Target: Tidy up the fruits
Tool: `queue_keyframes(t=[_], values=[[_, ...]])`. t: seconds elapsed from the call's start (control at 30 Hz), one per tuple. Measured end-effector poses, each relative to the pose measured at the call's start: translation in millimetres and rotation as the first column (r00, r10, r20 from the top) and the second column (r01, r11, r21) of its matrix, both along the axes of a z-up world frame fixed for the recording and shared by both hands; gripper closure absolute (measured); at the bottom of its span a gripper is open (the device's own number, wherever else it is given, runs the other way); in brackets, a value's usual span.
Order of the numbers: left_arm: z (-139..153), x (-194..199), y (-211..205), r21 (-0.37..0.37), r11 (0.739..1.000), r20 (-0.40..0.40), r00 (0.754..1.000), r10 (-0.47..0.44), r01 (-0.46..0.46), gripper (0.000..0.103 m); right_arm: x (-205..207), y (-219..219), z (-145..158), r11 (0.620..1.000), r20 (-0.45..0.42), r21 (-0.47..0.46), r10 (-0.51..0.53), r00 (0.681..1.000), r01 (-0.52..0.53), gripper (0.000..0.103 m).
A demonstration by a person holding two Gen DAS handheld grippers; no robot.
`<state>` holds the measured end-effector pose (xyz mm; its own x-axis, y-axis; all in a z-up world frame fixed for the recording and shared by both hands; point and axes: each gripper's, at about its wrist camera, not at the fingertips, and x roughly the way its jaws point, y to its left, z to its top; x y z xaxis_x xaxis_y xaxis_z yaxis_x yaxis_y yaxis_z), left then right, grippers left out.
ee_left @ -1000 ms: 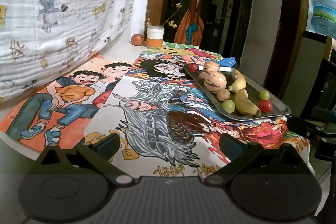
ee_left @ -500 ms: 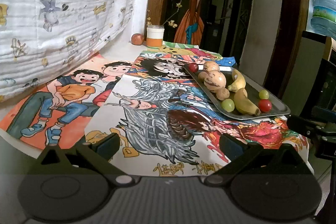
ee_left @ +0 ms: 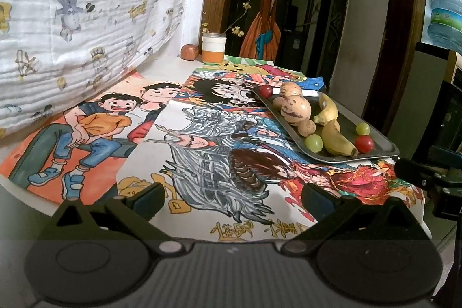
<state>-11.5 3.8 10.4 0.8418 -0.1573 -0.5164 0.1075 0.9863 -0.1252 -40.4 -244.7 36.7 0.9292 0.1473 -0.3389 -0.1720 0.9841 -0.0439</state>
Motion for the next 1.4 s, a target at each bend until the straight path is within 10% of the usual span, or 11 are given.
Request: queue_keyframes(t=[1.4], values=[[-1.7,-2.5,0.5,-0.003,1.000,-0.004,1.000,0.003,-0.003,0.000,-0.4,0.5,-0.1,1.000,-0.001,0.000,0.000,1.000,0.000,0.000]])
